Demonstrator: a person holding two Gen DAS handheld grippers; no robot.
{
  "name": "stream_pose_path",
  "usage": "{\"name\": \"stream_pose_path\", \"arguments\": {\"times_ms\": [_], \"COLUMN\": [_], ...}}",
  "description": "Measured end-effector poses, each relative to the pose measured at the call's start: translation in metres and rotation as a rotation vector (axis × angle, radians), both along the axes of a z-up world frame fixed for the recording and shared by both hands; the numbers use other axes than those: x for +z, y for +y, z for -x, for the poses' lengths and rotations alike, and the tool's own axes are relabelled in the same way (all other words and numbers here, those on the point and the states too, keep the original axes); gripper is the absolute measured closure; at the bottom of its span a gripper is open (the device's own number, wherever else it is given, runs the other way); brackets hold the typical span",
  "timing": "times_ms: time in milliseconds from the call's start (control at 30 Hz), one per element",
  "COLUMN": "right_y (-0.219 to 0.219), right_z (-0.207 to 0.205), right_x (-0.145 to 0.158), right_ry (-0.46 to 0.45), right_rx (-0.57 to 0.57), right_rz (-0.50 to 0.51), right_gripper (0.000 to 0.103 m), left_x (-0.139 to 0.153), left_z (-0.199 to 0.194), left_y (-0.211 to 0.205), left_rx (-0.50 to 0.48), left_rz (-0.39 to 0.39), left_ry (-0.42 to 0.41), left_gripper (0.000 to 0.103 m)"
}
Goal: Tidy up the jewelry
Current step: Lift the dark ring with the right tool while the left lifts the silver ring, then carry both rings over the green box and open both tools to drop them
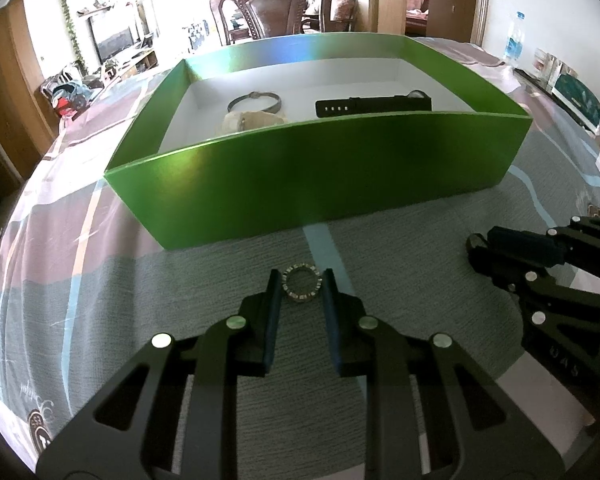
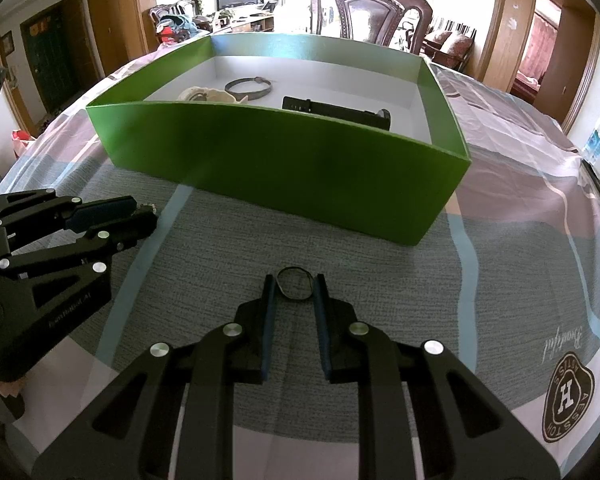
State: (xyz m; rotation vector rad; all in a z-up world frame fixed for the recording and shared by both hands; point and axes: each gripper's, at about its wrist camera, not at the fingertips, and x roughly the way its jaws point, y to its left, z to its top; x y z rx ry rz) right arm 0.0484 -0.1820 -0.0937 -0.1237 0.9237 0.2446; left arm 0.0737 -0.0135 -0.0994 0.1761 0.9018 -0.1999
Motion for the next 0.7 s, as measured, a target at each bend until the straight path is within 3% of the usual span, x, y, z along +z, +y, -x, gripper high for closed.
{"name": "stream_pose_path", "arguments": {"times_ms": [400, 700], "right_y": [-0.003, -0.009], "right_z": [0.004, 0.008], "right_x": [0.008, 0.022], "right_ry": [-0.033, -0.050], "right_rx": [-0.003, 0.011], "right_rz": [-0.022, -0.084], "right_gripper": [0.084, 0.084], "left_x": [0.000, 0.012], "left_z": [0.000, -0.002], "left_y": [0.001, 0.018], "left_rx": [0.014, 0.060], "left_rz": [0.006, 0.060], "left_ry": [0.003, -0.011], "left_gripper": [0.082, 0.082]}}
